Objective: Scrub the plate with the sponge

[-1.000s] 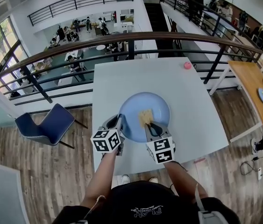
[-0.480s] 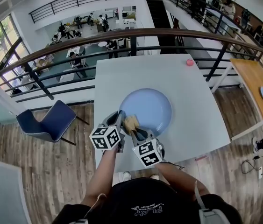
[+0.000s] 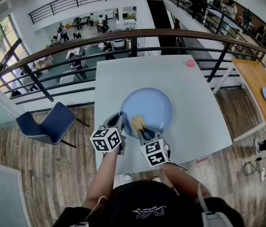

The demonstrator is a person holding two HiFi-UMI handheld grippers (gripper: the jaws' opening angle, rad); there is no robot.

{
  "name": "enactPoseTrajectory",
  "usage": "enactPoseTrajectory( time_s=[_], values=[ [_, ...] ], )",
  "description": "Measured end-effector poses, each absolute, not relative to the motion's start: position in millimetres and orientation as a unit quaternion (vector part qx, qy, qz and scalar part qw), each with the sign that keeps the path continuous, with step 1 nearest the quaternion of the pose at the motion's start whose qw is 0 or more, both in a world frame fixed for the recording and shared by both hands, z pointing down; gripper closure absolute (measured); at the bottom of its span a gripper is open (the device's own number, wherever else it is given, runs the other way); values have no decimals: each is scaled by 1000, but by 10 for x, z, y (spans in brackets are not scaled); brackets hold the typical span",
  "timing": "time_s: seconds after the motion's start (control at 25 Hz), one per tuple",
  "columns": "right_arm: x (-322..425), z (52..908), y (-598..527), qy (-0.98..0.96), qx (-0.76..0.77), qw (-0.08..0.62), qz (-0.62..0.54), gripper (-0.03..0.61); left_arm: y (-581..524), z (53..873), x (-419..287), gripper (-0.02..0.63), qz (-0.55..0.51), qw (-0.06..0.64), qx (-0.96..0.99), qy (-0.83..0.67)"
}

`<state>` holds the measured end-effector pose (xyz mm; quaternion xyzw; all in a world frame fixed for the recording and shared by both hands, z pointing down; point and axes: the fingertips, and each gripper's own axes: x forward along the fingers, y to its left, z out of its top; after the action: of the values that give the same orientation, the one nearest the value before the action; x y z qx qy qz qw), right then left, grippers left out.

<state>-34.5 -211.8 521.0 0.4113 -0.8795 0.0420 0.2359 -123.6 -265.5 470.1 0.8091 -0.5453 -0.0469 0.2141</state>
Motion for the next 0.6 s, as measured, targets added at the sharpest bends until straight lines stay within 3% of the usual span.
enactPoseTrajectory(
  time_s=[0.6],
  values=[
    [256, 5210, -2384, -847, 478, 224, 66, 533, -2658, 4694, -1220, 586, -47, 215, 812, -541]
  ],
)
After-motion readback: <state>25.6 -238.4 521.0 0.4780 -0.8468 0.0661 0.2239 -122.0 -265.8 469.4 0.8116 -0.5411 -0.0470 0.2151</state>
